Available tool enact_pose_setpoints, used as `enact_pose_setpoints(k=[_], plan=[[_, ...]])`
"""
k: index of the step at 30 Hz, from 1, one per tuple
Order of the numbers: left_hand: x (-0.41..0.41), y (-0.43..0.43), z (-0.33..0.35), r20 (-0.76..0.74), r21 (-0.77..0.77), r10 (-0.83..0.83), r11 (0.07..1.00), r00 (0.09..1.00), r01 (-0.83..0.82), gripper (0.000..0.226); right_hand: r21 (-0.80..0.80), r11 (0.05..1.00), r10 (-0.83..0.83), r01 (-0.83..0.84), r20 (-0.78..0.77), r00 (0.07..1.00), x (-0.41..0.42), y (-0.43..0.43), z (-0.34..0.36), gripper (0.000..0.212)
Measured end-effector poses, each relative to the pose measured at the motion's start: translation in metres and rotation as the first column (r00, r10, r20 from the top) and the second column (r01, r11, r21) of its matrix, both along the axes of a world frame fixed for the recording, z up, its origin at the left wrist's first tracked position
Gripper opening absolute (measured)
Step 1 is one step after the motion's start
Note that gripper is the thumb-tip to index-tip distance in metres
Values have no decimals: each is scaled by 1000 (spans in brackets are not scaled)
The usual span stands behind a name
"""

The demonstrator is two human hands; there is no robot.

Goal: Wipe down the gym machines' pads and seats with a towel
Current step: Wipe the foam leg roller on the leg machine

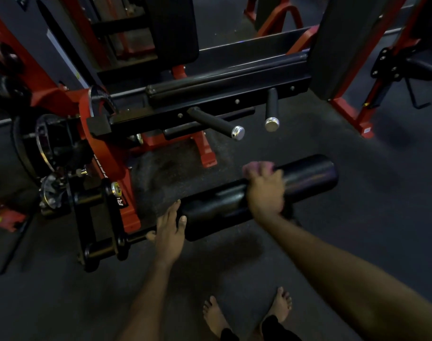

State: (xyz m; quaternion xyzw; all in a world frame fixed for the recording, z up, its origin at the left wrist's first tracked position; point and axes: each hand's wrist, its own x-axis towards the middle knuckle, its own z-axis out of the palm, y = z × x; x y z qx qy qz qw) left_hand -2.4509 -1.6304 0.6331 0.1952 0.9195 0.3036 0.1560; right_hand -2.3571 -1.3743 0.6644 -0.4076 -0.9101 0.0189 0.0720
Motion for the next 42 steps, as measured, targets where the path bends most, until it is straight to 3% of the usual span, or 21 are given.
enact_pose_setpoints(k=[4,6,14,26,30,32,34,37,39,42], plan=[[-22,17,7,86,-91,90,992,992,-83,44,-54,947,312,-317,-88,946,-34,-115,1,53],[-26,23,10,114,-122,122,987,986,-108,43,-44,933,355,-358,-73,932,-34,-126,-6,54],[-22,24,6,124,-81,144,988,982,-135,39,-76,986,147,-147,-7,989,13,-12,0,57],[-20,18,-1,145,-65,125,991,981,-117,42,-72,990,-122,123,24,992,63,102,0,51],[1,18,6,45,-18,124,992,991,-124,43,-176,961,-215,215,20,976,81,171,14,50],[10,15,-1,-9,25,131,991,991,-131,44,-156,948,-277,278,30,960,67,169,17,46],[21,10,-9,-75,42,98,995,992,-95,46,-57,969,-235,239,77,969,46,138,15,43],[42,3,-18,-171,34,81,997,982,-76,56,36,991,125,-131,146,981,36,89,5,39],[50,3,-20,-219,20,95,995,971,-93,50,8,973,226,-229,134,965,43,102,11,40],[55,5,-20,-255,2,102,995,962,-105,43,-57,987,-144,152,122,982,46,153,18,46]])
